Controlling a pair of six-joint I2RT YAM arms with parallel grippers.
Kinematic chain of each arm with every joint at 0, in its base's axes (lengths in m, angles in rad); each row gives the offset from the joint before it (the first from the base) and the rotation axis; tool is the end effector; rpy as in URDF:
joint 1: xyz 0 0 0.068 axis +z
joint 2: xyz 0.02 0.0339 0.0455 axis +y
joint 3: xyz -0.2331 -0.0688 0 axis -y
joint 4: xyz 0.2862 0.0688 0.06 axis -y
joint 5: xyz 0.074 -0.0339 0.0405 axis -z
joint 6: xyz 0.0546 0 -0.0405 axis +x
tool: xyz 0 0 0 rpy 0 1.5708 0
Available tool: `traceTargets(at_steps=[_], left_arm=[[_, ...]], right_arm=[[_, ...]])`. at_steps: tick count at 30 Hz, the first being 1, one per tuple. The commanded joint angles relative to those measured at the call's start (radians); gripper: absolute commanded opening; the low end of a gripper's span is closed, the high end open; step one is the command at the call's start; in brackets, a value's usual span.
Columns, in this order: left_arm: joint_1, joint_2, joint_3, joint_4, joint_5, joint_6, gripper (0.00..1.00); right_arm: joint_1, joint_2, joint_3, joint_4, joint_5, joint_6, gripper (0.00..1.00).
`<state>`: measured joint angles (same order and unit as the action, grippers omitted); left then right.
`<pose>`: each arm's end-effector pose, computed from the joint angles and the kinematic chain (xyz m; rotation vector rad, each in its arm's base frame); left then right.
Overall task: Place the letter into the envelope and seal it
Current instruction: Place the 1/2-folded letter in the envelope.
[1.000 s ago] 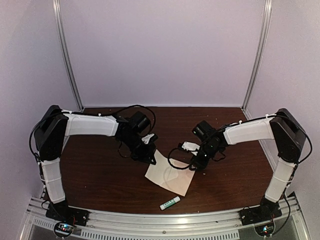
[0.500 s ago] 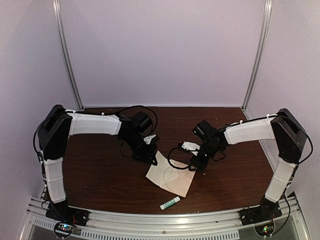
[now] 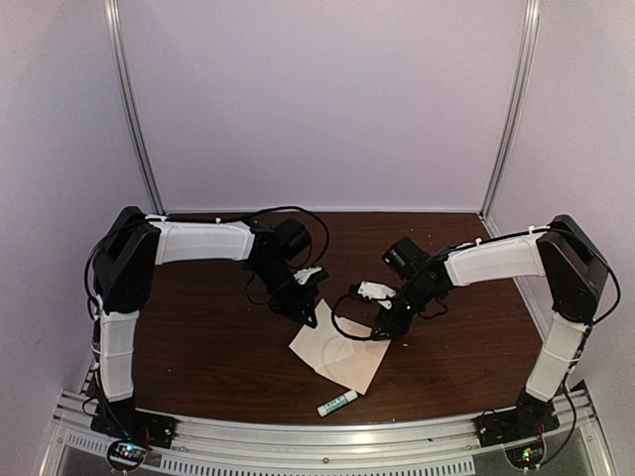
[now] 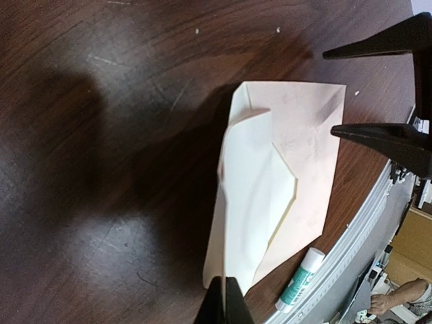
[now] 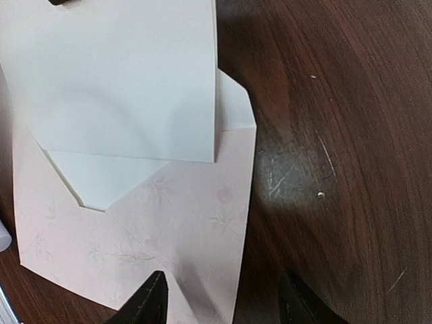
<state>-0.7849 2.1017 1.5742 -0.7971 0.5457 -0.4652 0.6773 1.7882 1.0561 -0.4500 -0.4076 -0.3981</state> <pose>0.2947 -0.3345 0.1053 -0.5591 -2.8391 0.8656 0.2750 0.2489 0.0796 -1.5022 2.3011 0.6371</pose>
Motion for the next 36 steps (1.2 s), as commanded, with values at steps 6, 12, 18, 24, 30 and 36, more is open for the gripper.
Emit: traceTargets(at_steps=[6,12,18,24,30,36], left_arm=[[0.010,0.043,0.023,-0.039,0.080,0.075,0.00],[0.010,0.043,0.008,0.030,0.102,0.056,0.00],[0.010,0.028,-0.032,0.129,0.124,-0.010,0.00],[0.010,-0.034,-0.139,0.297,0.110,-0.121,0.00],[0.024,-0.078,-0.192,0.347,0.029,-0.162,0.00],[0.039,-0.153,-0.281,0.453,-0.004,-0.254,0.00]], right_arm=[[-0.003,0.065,-0.013,0.016,0.024,0.008,0.56],[-0.002,0.075,-0.013,0.014,0.016,0.013,0.56],[-0.003,0.088,-0.016,0.008,0.029,0.024,0.56],[-0.009,0.096,-0.014,-0.001,0.035,0.045,0.56],[-0.017,0.114,-0.016,-0.020,0.049,0.052,0.56],[-0.038,0.105,-0.021,-0.042,0.090,0.070,0.56]])
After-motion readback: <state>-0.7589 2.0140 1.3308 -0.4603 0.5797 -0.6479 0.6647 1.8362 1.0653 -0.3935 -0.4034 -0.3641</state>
